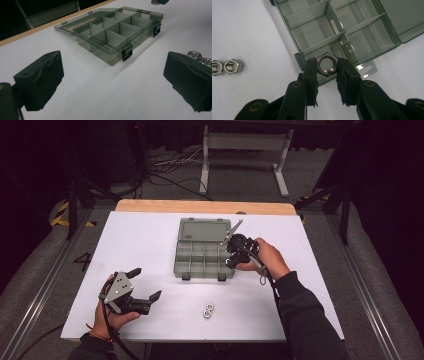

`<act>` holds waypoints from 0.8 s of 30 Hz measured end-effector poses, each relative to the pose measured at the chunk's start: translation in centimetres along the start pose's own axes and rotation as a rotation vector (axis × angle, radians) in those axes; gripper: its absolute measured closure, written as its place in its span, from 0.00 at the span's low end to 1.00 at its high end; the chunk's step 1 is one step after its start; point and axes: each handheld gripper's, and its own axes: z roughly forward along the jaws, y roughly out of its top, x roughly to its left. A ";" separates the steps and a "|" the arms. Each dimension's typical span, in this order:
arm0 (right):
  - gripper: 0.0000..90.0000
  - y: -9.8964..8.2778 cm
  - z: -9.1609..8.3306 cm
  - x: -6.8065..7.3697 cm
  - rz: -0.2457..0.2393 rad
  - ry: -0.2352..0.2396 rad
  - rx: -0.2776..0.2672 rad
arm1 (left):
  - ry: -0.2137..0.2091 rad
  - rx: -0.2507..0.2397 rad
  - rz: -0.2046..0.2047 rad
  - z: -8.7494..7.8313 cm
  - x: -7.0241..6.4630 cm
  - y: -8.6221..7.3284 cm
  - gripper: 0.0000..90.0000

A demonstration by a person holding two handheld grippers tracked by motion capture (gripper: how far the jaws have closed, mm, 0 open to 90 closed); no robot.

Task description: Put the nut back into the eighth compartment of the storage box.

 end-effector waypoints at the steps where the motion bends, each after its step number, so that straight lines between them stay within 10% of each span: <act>1: 0.78 0.0 0.0 0.0 0.000 0.000 0.000 | 0.000 0.000 0.000 0.0 0.0 0.0 0.04; 24: 0.78 0.8 3.6 -0.3 0.016 0.028 0.058 | -0.014 0.004 -0.003 0.1 -0.1 -0.1 0.04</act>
